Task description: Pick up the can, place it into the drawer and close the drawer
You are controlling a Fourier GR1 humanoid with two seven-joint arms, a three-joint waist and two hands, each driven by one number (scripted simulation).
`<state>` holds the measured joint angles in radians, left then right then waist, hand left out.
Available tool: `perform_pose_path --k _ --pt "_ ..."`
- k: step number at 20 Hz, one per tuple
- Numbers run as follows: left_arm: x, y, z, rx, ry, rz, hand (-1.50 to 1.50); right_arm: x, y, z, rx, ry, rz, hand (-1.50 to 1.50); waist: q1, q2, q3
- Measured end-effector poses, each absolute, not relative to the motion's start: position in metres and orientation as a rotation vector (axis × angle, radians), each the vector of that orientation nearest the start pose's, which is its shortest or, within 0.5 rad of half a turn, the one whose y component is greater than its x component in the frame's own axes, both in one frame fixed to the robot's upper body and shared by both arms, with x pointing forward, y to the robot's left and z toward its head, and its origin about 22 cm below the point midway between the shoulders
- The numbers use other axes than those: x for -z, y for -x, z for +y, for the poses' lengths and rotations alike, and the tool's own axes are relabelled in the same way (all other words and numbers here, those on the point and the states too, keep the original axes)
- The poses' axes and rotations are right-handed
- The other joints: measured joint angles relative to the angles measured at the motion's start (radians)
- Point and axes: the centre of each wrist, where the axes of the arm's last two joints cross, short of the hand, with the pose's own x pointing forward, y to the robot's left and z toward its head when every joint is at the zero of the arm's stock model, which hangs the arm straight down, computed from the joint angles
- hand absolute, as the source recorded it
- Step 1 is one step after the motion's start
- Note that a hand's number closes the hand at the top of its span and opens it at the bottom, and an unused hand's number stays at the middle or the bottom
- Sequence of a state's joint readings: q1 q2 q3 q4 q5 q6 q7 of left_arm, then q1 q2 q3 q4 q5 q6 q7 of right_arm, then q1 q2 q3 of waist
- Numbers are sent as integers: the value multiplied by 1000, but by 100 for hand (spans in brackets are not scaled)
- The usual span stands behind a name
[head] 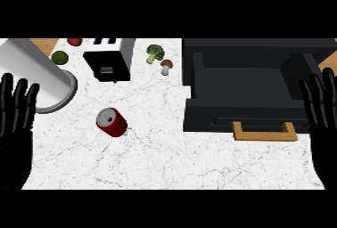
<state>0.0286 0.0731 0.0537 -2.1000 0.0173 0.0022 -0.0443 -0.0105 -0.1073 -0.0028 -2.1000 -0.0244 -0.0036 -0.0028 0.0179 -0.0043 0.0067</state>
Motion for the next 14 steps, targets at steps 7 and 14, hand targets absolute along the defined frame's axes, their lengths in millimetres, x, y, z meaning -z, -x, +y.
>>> perform_pose_path --k 7,14 --pt "-115 -209 282 181 139 -2023 -150 -121 -210 -242 -49 58 -2047 -150 -18 6 -7" --pt "-110 -220 324 168 155 -1742 -150 -112 -208 -255 47 133 -1849 -150 -21 6 -7"
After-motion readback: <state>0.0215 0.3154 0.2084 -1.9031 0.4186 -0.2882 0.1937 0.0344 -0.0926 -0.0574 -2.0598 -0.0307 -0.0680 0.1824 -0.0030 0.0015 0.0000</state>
